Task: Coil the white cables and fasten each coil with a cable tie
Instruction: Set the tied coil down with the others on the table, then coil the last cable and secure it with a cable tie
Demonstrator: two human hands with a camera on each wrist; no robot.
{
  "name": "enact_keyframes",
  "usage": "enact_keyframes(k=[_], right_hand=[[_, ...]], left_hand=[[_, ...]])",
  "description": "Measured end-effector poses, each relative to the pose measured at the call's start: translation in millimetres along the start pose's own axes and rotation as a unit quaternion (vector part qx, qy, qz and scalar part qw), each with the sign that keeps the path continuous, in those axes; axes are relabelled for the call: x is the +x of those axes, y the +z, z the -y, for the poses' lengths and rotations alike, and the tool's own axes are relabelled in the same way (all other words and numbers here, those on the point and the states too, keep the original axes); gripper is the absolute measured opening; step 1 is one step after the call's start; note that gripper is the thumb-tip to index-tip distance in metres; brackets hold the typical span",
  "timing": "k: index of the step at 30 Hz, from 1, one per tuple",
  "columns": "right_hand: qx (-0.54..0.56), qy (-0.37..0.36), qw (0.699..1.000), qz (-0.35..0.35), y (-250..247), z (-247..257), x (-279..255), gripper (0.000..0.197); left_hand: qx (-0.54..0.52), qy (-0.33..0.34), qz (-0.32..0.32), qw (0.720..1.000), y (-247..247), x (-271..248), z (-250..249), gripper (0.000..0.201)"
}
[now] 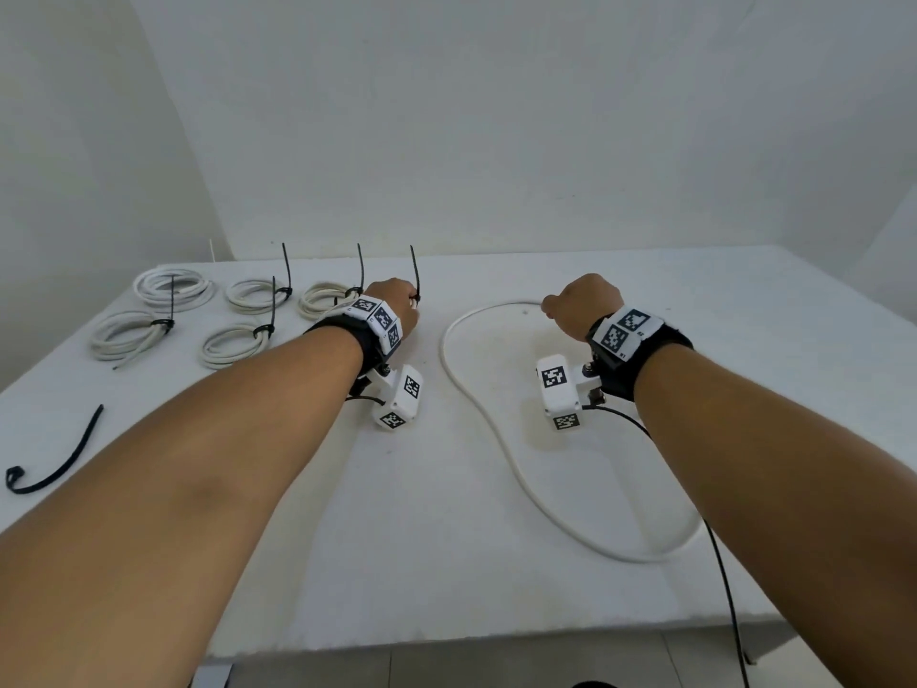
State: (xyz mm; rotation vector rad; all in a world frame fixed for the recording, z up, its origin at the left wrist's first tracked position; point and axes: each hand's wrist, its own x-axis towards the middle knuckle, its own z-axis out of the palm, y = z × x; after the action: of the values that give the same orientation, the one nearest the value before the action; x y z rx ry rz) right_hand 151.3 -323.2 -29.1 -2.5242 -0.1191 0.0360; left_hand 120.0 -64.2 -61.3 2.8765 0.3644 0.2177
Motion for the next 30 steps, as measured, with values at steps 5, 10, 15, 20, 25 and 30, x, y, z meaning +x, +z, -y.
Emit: enact_keyframes(k=[5, 10, 15, 20, 25, 30], right_hand=[[-0.079, 0.001, 0.997, -0.016, -8, -18, 7, 0.026], [-0.136, 0.033, 0.989, 0.045, -21, -41, 3, 0.02], [-0.072, 0.043, 0.994, 0.069, -28, -50, -3, 0.03], [0.053, 0.01, 0.996, 0.076, -37, -38, -12, 0.01], [0.156, -0.057, 0.986, 0.026, -42, -19, -33, 0.018], [0.124, -0.156, 0.98, 0.005, -34, 7, -63, 0.022]], left_hand=[[0.028, 0.008, 0.015, 0.999, 0, 6, 1, 0.031], [0.052, -0.012, 0.033, 0.998, 1, 9, -1, 0.033], [0.026, -0.059, -0.002, 0.998, 1, 4, -8, 0.034], [-0.085, -0.065, -0.084, 0.991, -7, -10, -18, 0.031], [-0.319, -0.037, 0.036, 0.947, -27, -50, -61, 0.026], [-0.516, -0.058, 0.233, 0.822, -45, -113, -101, 0.027]])
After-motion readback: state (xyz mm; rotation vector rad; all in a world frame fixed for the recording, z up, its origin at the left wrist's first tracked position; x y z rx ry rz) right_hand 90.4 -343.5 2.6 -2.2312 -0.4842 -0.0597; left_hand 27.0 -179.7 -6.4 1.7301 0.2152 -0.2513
